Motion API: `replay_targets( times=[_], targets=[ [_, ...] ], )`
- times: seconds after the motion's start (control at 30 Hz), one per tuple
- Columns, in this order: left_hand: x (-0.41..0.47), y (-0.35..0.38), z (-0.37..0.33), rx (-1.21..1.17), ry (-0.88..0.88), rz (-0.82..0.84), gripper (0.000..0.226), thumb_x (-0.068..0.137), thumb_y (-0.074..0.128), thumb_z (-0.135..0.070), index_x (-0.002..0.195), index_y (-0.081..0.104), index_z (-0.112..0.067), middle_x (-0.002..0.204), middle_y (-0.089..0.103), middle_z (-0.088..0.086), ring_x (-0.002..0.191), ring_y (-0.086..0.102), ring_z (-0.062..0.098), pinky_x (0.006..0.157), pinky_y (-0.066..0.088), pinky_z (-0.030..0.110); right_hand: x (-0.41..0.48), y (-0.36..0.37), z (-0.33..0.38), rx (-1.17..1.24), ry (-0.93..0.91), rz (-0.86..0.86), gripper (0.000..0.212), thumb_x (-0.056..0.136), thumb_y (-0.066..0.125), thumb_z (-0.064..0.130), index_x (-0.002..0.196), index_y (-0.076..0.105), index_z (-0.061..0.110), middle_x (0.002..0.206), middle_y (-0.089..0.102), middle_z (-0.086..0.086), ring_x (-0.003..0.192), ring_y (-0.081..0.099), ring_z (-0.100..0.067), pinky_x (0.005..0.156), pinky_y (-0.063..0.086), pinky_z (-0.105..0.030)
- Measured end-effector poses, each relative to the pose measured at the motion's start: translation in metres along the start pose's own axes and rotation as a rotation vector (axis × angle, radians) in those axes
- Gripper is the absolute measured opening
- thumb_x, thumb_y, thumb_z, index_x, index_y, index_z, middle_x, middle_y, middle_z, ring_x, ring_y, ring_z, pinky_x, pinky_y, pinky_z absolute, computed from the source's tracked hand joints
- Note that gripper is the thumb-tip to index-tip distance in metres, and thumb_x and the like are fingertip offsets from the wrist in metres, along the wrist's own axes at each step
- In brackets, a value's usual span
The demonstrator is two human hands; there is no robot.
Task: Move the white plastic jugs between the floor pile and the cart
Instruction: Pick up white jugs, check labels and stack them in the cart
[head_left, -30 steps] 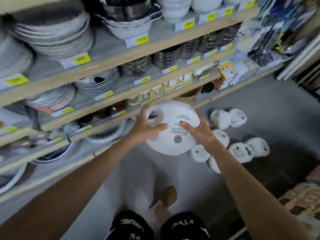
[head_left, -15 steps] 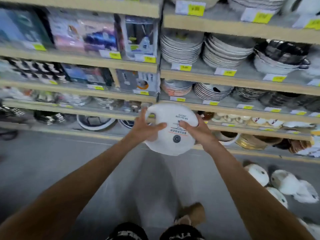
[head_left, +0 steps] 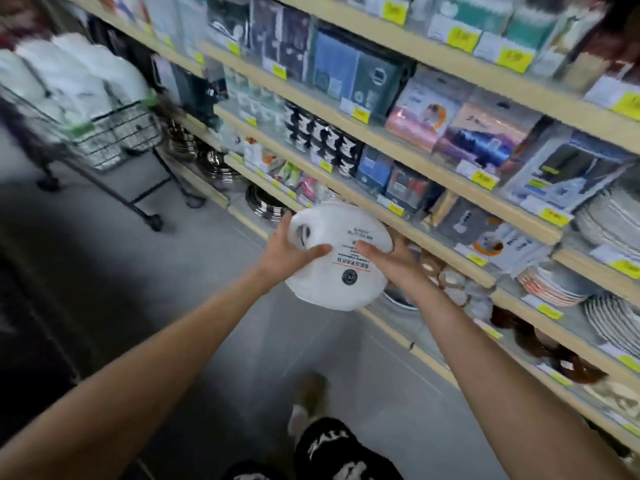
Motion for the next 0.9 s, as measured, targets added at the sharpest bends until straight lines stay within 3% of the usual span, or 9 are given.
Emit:
replay_targets(
  times=[0.07,0.2,0.4,0.5,0.6,0.7,0.9],
  targets=[
    [0.011,-0.042,0.014,-0.041,-0.051,-0.059,0.122,0.044,0.079,-0.066,0.146,0.023,-0.031,0.141,0.042,0.001,0.126,0.047,0.023,0.101,0.046,0.046,0.026,0.045,0.013,-0.017,-0.005,0.077,0.05,0.08,0.077,0.029,0.123,0.053,0.023,0.112,0.069,0.0,0.084,0.066,-0.007,0.048,0.049,-0.015],
    [0.043,-0.127,0.041,-0.081,-0.113,-0.178,0.122,0.037,0.076,-0.07,0.143,0.026,-0.034,0.14,0.042,0.001,0.127,0.046,0.024,0.1,0.047,0.048,0.083,0.134,0.041,-0.034,-0.009,0.196,0.048,0.083,0.075,0.024,0.123,0.05,0.02,0.1,0.065,0.007,0.075,0.062,-0.002,0.043,0.048,-0.018],
    [0.097,-0.257,0.078,-0.107,-0.22,-0.336,0.112,0.066,0.081,-0.053,0.15,0.011,-0.035,0.153,0.022,0.003,0.136,0.034,0.025,0.106,0.041,0.048,0.17,0.276,0.092,-0.106,-0.048,0.378,0.047,0.082,0.076,0.029,0.121,0.05,0.023,0.109,0.065,0.004,0.08,0.063,-0.005,0.045,0.048,-0.019],
    [0.116,-0.317,0.089,-0.131,-0.254,-0.409,0.119,0.049,0.08,-0.068,0.146,0.02,-0.036,0.148,0.029,0.004,0.132,0.04,0.029,0.101,0.046,0.05,0.205,0.345,0.116,-0.139,-0.059,0.49,0.055,0.079,0.077,0.034,0.125,0.049,0.022,0.116,0.065,0.002,0.085,0.066,-0.009,0.047,0.05,-0.022],
    [0.129,-0.371,0.106,-0.149,-0.303,-0.462,0.119,0.054,0.079,-0.066,0.148,0.012,-0.038,0.148,0.027,0.004,0.129,0.043,0.03,0.1,0.047,0.051,0.231,0.407,0.135,-0.167,-0.034,0.575,0.066,0.075,0.08,0.042,0.129,0.046,0.026,0.119,0.063,0.005,0.094,0.066,-0.014,0.054,0.053,-0.029],
    [0.133,-0.417,0.123,-0.258,-0.336,-0.495,0.128,0.045,0.08,-0.071,0.147,0.008,-0.043,0.15,0.026,0.001,0.127,0.046,0.029,0.095,0.051,0.05,0.247,0.464,0.157,-0.222,-0.054,0.649,0.051,0.08,0.077,0.034,0.12,0.046,0.028,0.106,0.063,0.011,0.084,0.063,-0.007,0.055,0.05,-0.026],
    [0.151,-0.509,0.153,-0.311,-0.378,-0.564,0.132,0.045,0.076,-0.071,0.149,0.0,-0.043,0.156,0.018,-0.001,0.134,0.037,0.029,0.101,0.044,0.054,0.277,0.577,0.195,-0.278,-0.084,0.785,0.054,0.08,0.077,0.029,0.121,0.043,0.025,0.101,0.058,0.014,0.083,0.059,-0.002,0.055,0.049,-0.02]
  ],
)
Point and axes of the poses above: each hand's wrist, its own x-axis towards the middle knuckle, its own y-axis out of the palm, z = x × y, the point moved 6 cm from there along x, towards the middle knuckle
